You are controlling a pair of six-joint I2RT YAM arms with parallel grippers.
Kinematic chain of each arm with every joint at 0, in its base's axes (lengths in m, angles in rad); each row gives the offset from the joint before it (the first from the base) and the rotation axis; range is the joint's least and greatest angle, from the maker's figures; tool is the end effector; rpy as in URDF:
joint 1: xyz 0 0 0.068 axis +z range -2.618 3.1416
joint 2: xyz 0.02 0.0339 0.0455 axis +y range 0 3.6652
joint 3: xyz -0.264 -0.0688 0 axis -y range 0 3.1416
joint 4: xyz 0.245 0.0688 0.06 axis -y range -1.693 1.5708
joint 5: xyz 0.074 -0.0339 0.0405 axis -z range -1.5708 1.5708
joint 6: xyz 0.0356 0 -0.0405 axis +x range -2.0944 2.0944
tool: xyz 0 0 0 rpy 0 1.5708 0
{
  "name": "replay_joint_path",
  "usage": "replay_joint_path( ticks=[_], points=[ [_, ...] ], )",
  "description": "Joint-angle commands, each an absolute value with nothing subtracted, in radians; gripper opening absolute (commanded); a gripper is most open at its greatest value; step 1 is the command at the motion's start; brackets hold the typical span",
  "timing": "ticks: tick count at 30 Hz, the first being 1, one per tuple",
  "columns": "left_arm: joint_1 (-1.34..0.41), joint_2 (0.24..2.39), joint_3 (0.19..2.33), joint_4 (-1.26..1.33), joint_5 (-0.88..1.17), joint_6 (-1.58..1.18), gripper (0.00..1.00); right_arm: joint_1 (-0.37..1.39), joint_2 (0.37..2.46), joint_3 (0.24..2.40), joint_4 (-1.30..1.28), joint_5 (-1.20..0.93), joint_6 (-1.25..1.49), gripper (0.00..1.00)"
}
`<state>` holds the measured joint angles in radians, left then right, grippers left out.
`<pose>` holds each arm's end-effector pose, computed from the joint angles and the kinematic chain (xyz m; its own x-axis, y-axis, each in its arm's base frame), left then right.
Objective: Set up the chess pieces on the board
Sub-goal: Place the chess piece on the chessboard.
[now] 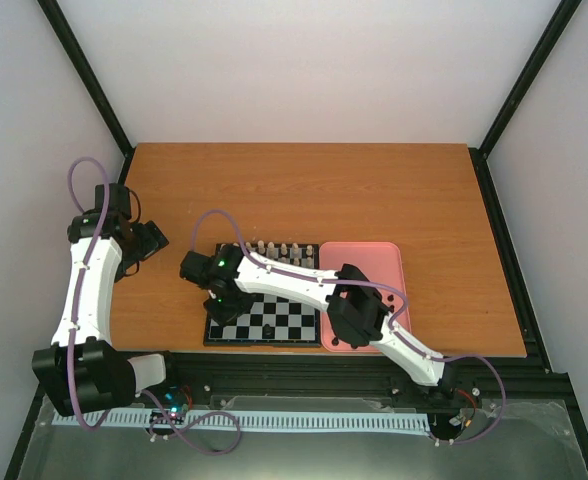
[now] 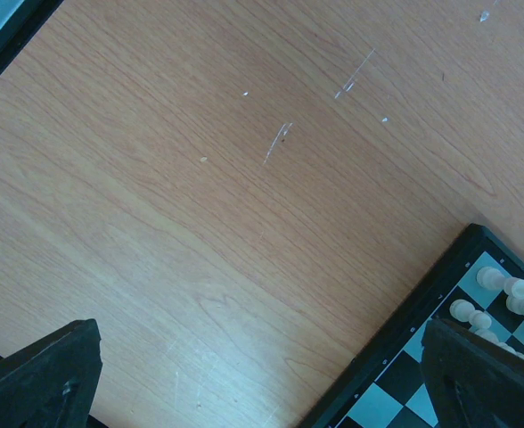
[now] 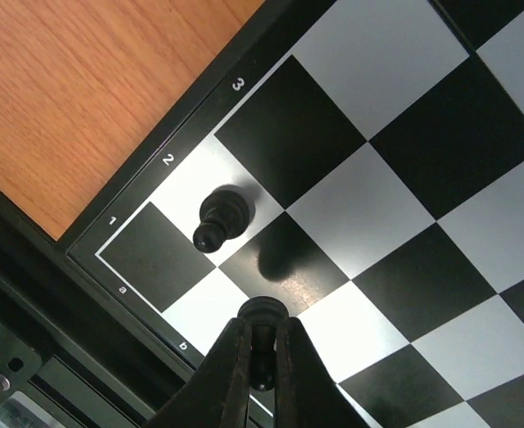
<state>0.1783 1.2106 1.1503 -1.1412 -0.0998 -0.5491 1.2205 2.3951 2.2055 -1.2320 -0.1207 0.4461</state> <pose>0.2106 0.0416 0.3036 -0.6723 -0.6488 -0.3564 -0.6597 0.7435 -0.1091 0.1614 0.4542 0.1974 -0.7111 -0.6982 -0.0827 -0.7003 0.6929 0.1715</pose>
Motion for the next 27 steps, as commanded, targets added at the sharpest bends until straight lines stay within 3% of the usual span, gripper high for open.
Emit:
replay_joint_path(
  ticks=[1, 23, 27],
  points=[
    [0.172, 1.199, 1.167, -1.122, -0.088, -0.558, 1.00, 1.228, 2.425, 2.246, -1.252, -0.111, 0.450, 0.03],
    [0.156, 1.233, 1.174, -1.109, -0.084, -0.554, 1.00, 1.210, 2.488, 2.304, -1.295, -0.103, 0.443, 0.03],
    [0.155, 1.232, 1.173, -1.112, -0.088, -0.551, 1.00, 1.210, 2.487, 2.306, -1.286, -0.099, 0.443, 0.13]
  ],
)
